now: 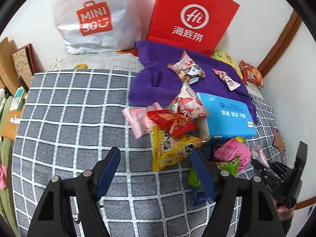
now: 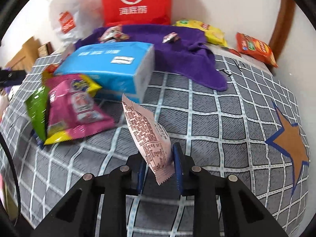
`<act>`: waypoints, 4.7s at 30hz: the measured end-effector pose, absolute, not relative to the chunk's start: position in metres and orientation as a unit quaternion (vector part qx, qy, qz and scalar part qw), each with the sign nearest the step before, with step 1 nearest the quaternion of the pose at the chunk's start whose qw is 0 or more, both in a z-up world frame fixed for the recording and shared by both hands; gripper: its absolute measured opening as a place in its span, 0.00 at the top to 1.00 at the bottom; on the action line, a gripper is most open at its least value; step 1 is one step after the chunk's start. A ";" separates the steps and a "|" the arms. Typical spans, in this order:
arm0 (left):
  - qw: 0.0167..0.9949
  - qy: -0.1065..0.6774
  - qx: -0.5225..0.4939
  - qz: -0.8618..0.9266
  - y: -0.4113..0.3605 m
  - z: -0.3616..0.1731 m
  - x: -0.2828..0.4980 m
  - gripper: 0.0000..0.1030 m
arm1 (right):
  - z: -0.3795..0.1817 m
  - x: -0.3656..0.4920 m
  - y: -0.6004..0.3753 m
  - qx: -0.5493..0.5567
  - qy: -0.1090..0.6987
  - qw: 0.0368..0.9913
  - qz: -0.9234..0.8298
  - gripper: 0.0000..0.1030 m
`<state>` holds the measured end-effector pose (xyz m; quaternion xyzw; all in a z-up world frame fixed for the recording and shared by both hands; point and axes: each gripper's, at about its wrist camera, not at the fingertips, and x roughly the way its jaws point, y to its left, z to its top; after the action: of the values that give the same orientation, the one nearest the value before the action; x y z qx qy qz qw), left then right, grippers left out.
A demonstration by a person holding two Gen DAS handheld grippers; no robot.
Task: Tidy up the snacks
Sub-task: 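Grasp the yellow chip bag with the left gripper while right lifts the wafer packet, then carry the chip bag with the left gripper toward the purple towel while right carries the wafer packet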
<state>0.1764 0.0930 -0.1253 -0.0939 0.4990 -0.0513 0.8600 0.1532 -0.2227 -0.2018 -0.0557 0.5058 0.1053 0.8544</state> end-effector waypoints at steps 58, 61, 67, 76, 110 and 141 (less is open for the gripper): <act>0.872 0.462 -0.098 -0.128 0.070 -0.095 0.134 0.54 | -0.127 0.115 -0.200 0.002 0.433 0.895 0.103 0.79; 0.872 0.459 -0.097 -0.138 0.063 -0.089 0.133 0.54 | -0.119 0.115 -0.198 0.002 0.430 0.897 0.103 0.79; 0.871 0.456 -0.095 -0.156 0.048 -0.081 0.137 0.54 | -0.113 0.119 -0.197 0.003 0.432 0.896 0.100 0.79; 0.872 0.450 -0.089 -0.170 0.036 -0.070 0.147 0.54 | -0.106 0.136 -0.195 0.003 0.429 0.898 0.099 0.79; 0.878 0.440 -0.096 -0.160 0.041 -0.047 0.252 0.54 | -0.091 0.274 -0.198 0.029 0.440 0.893 0.096 0.79; 0.867 0.479 -0.117 -0.072 0.069 -0.102 0.401 0.54 | -0.158 0.418 -0.228 0.031 0.502 0.863 0.051 0.79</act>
<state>0.4013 0.0691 -0.1024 -0.1169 0.4789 -0.0724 0.8670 0.4177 -0.2279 -0.1577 0.0314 0.5017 0.0514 0.8630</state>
